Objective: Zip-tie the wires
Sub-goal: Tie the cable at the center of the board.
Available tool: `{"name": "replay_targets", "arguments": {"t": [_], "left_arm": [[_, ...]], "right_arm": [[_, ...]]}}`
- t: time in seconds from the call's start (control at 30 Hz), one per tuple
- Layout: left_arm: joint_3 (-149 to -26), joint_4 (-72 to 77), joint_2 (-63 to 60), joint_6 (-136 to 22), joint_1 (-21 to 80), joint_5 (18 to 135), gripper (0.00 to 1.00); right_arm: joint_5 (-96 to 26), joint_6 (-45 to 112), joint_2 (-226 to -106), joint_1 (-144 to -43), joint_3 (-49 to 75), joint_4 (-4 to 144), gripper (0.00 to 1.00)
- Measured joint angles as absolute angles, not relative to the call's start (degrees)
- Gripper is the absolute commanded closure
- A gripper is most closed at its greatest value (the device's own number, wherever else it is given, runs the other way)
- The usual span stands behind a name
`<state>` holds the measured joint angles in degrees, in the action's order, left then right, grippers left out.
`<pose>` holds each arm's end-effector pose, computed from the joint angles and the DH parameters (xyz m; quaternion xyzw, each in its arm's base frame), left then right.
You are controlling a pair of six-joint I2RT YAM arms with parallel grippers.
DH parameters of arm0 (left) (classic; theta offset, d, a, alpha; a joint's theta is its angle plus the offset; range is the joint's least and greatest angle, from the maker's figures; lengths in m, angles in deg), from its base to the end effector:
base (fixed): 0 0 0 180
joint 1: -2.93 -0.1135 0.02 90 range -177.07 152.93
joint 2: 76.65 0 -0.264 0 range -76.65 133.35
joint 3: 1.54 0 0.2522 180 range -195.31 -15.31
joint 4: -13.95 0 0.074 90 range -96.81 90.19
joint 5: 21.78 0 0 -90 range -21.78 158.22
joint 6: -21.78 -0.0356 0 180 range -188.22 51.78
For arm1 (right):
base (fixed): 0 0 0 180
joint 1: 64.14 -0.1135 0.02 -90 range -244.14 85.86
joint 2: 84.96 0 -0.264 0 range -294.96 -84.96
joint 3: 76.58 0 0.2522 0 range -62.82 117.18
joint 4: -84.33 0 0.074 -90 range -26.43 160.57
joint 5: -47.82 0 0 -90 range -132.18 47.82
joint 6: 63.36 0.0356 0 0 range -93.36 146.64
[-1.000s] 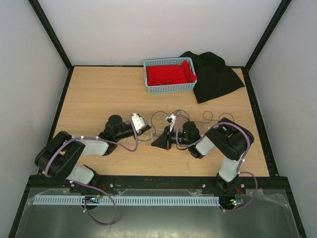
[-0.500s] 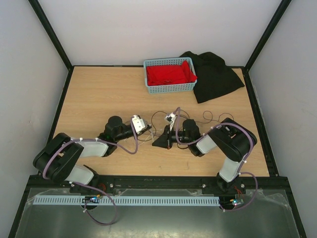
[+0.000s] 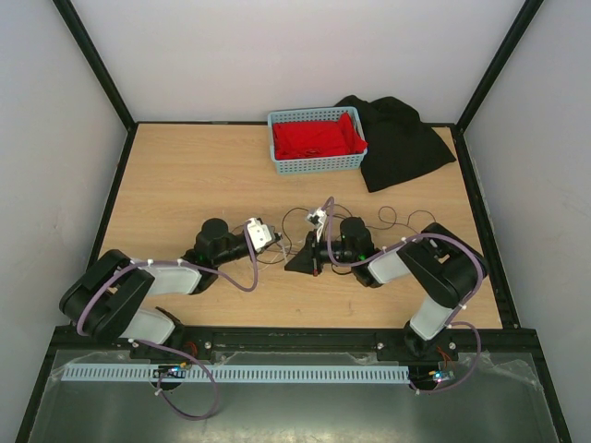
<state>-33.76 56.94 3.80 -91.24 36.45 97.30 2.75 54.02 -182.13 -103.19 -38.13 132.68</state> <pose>0.1979 -0.1519 0.1761 0.4877 0.5496 -0.2444 0.6328 0.2028 0.1969 0.1420 -0.3156 0.6813 0.5697 0.3343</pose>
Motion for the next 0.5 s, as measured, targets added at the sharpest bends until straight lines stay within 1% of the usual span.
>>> {"name": "replay_targets", "arguments": {"t": [0.5], "left_arm": [[-33.63, 56.94, 3.80, -92.25, 36.67, 97.11, 1.00]], "right_arm": [[3.21, 51.24, -181.60, -103.10, -37.87, 129.99, 1.00]]}}
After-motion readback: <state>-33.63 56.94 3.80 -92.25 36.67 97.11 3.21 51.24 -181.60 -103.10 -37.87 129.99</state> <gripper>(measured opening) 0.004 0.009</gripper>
